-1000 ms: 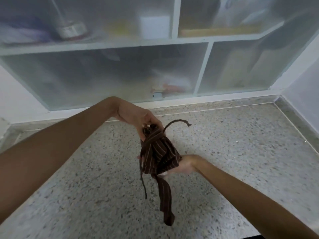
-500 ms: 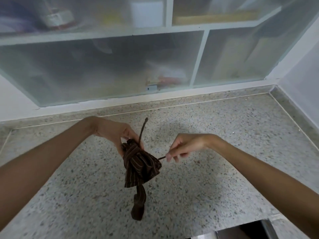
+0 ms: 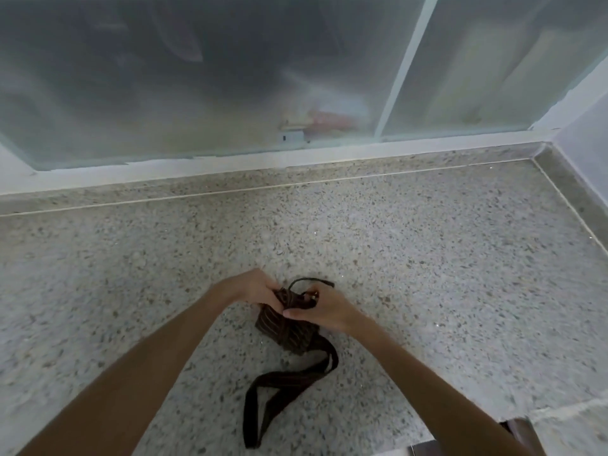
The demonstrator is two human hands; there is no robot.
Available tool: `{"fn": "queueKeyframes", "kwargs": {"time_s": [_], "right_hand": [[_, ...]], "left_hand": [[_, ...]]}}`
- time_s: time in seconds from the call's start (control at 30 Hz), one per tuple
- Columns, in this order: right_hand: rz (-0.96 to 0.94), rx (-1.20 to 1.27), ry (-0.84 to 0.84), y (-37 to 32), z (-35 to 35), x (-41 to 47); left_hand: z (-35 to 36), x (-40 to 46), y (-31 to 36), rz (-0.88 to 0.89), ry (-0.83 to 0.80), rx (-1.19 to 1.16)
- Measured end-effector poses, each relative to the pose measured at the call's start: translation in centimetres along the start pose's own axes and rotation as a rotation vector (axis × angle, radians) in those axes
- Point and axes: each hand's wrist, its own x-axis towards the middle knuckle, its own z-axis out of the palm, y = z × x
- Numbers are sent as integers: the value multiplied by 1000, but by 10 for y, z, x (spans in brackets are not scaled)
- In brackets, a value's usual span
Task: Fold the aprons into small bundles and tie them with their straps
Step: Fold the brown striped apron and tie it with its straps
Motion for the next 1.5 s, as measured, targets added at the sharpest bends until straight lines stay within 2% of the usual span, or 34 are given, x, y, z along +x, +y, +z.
{"fn": "queueKeyframes", "kwargs": {"time_s": [0.07,0.13,0.23,0.3,0.37,0.47,0.53,0.67,0.77,0.87,0.93,1.1,1.2,1.27,1.37,1.43,1.5], "right_hand": [[6,-71,72,3,11,11],[8,-75,70,3,15,16],[9,-45,80,6,19,17],[18,-33,96,9,20,19],[25,-19,102,10,20,19],[35,-4,101,11,18,20],[25,-23,91,11,17,20],[14,-41,95,10,17,21],[21,-8,105,11,17,23],[33,13,117,11,18,25],[24,9,135,12,19,25],[-10,14,185,15,22,22],[-20,-37,195,13,21,25],[-96,-146,163,4,12,30],[-218,-329,70,-22,-8,42],[-260,-455,-98,-40,-20,51],[-208,-577,-298,-56,-36,57]], "left_hand": [[2,5,-5,69,31,35],[1,7,-4,119,-32,31],[-7,4,0,38,-186,-50],[-13,4,2,-33,-189,-180],[-11,5,3,-51,-100,-243],[-1,20,-1,138,190,-43],[8,25,0,210,270,48],[9,17,11,244,423,6],[12,8,16,233,443,32],[24,-4,17,231,395,-129],[33,-13,16,230,442,-162],[43,-33,14,196,639,65],[46,-35,5,244,662,209],[45,-36,-4,264,686,261],[42,-36,-13,368,833,380],[43,-35,-16,399,868,450],[45,-31,-18,375,895,466]]}}
